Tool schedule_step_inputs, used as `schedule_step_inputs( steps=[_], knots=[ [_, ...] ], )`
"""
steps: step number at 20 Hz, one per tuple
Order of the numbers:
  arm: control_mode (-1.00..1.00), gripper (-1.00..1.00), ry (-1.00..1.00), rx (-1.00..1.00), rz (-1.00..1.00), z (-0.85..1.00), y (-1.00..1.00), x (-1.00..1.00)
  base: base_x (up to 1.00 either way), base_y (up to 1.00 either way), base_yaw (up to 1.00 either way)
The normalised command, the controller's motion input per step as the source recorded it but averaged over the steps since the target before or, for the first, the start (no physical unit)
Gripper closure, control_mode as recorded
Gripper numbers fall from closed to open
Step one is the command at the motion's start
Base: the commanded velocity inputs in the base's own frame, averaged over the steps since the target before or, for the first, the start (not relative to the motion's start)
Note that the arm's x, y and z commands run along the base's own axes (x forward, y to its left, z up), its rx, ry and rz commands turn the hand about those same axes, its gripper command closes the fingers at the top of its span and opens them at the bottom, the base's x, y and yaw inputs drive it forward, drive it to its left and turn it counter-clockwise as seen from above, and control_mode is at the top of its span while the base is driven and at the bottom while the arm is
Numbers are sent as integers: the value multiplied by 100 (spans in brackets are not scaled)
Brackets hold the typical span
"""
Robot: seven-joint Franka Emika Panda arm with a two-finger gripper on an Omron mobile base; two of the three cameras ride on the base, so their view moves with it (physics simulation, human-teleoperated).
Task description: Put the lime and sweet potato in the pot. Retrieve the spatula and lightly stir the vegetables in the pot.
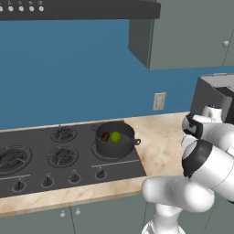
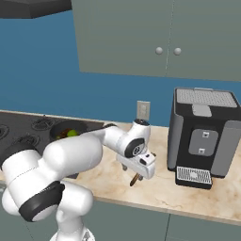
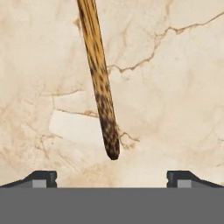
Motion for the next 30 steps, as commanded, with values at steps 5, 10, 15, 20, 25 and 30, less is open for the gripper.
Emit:
schedule_step_inputs(
  steps=[5,10,15,20,25,30],
  knots=[
    [-100,-100,3,-2,11,-3,0,10,0,0,0],
    [-100,-100,0,2,6,-34,-1,0,0,0,0],
    [-100,-100,-1,4,5,-27,0,8,0,0,0],
    [-100,-100,-1,2,2,-23,-1,4,0,0,0],
    [-100,-100,0,0,1,-14,-8,0,0,0,0],
    [-100,-100,0,0,4,-2,-9,0,0,0,0]
  ],
)
